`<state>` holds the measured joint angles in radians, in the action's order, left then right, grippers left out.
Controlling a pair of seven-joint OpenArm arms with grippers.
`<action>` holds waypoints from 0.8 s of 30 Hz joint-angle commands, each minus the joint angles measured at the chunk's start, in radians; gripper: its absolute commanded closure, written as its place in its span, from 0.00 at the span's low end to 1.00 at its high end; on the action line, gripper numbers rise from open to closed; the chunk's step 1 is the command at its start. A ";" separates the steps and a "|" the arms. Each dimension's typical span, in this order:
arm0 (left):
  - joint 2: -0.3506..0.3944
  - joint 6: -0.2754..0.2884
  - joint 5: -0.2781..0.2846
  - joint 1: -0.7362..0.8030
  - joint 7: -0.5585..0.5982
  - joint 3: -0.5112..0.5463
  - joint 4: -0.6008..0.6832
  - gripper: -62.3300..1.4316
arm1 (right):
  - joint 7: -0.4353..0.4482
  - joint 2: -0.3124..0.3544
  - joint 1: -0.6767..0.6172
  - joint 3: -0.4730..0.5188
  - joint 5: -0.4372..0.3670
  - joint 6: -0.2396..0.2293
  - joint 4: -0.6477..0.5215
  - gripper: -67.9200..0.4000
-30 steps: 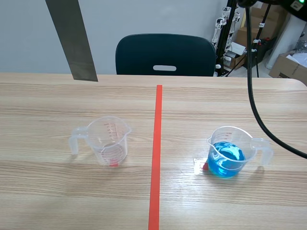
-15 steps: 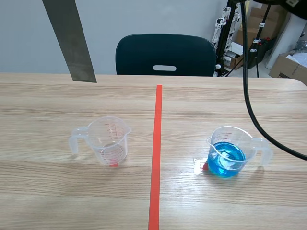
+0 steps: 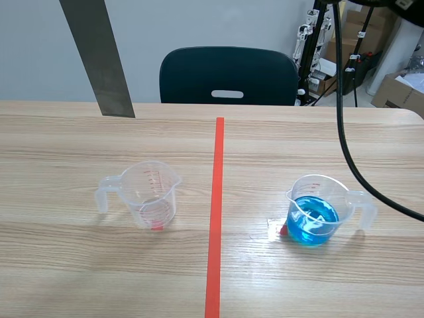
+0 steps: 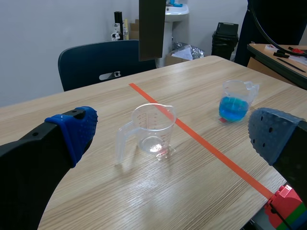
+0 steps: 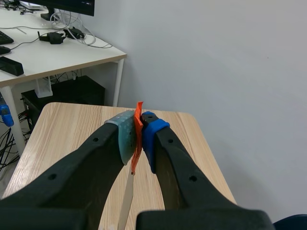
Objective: Do the redox reaction experiment. move the plate over the left beaker
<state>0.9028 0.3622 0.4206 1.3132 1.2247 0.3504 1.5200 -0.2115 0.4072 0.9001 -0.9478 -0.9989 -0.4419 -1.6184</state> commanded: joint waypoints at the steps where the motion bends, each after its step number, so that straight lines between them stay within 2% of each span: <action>1: -0.008 -0.002 0.007 0.000 0.018 0.000 0.010 0.00 | 0.016 -0.002 0.031 0.013 -0.011 0.004 -0.011 0.99; 24: -0.007 -0.002 0.007 -0.001 0.017 0.000 0.011 0.00 | 0.019 -0.002 0.031 0.013 -0.027 0.004 -0.011 0.99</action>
<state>0.9028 0.3622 0.4206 1.3132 1.2247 0.3504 1.5200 -0.2111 0.4072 0.9001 -0.9478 -1.0145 -0.4419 -1.6184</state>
